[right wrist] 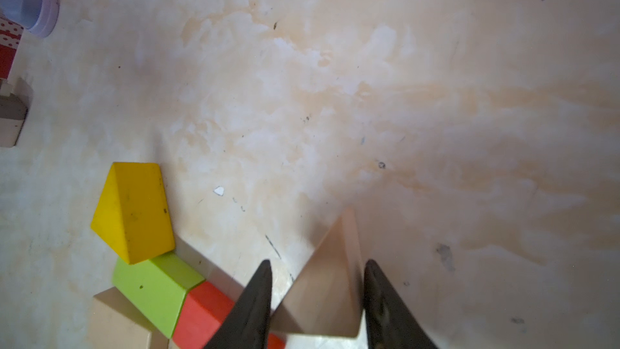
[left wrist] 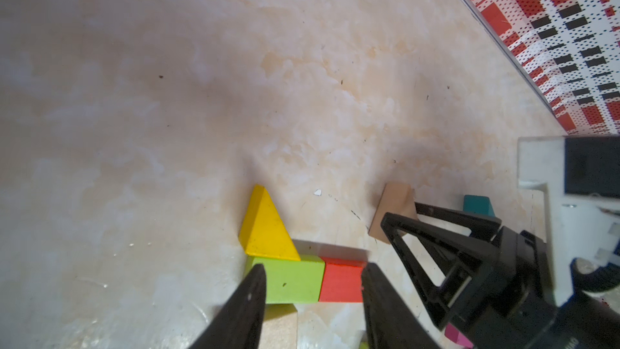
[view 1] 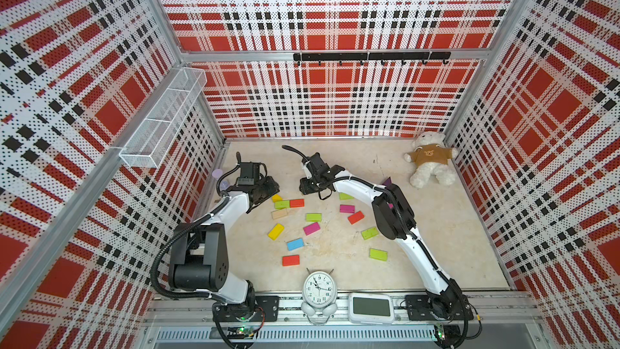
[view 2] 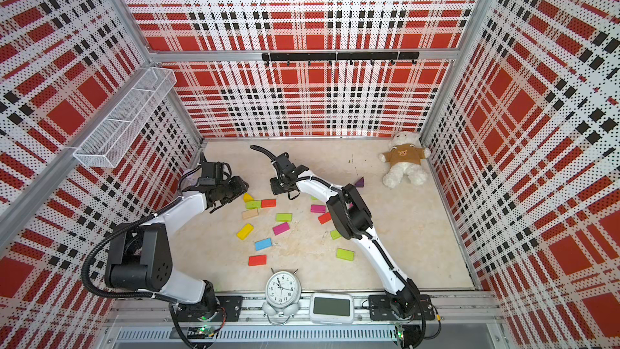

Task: Assemble a carrot with building blocks
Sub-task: Assemble the building block at the center of the board.

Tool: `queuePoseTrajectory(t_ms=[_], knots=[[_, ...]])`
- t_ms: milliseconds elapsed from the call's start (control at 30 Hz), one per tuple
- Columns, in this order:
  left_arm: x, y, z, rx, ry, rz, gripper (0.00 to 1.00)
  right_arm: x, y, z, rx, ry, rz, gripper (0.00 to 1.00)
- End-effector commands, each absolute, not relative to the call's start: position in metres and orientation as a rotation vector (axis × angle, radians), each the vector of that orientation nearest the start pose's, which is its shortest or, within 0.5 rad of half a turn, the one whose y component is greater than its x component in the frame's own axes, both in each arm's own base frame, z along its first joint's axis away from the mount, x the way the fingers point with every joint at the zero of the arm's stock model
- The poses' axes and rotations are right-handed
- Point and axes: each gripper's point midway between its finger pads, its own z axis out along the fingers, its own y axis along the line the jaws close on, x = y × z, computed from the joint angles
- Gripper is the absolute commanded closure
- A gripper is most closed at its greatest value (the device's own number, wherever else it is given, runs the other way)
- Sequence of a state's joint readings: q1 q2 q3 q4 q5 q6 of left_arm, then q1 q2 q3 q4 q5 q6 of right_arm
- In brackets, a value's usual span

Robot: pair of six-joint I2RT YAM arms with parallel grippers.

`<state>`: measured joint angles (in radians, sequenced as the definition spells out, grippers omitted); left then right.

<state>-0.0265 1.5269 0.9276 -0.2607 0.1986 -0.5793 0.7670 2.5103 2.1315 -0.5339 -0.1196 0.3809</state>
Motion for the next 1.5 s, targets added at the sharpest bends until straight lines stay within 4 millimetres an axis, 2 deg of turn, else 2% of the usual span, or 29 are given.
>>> queuePoseTrajectory(t_ms=[0, 633, 767, 1033, 1200, 1300, 1367, 1467], knots=[[0.402, -0.042, 0.114, -0.595, 2.366, -0.518, 0.50, 0.437, 0.455, 0.052, -0.566, 2.503, 0.605, 0.57], [0.401, -0.045, 0.114, -0.586, 2.369, -0.528, 0.50, 0.430, 0.458, 0.068, -0.560, 2.484, 0.653, 0.56], [0.401, -0.049, 0.115, -0.561, 2.375, -0.521, 0.49, 0.430, 0.460, 0.076, -0.546, 2.471, 0.689, 0.52], [0.403, -0.060, 0.117, -0.500, 2.398, -0.502, 0.49, 0.444, 0.451, 0.119, -0.466, 2.370, 0.799, 0.44], [0.405, -0.067, 0.120, -0.477, 2.401, -0.503, 0.50, 0.441, 0.439, 0.139, -0.452, 2.341, 0.788, 0.42], [0.408, -0.075, 0.122, -0.438, 2.415, -0.501, 0.54, 0.436, 0.430, 0.141, -0.457, 2.339, 0.775, 0.46], [0.409, -0.082, 0.121, -0.410, 2.431, -0.493, 0.55, 0.430, 0.425, 0.133, -0.467, 2.357, 0.765, 0.52], [0.413, -0.093, 0.114, -0.381, 2.463, -0.491, 0.57, 0.421, 0.416, 0.117, -0.478, 2.395, 0.739, 0.70]])
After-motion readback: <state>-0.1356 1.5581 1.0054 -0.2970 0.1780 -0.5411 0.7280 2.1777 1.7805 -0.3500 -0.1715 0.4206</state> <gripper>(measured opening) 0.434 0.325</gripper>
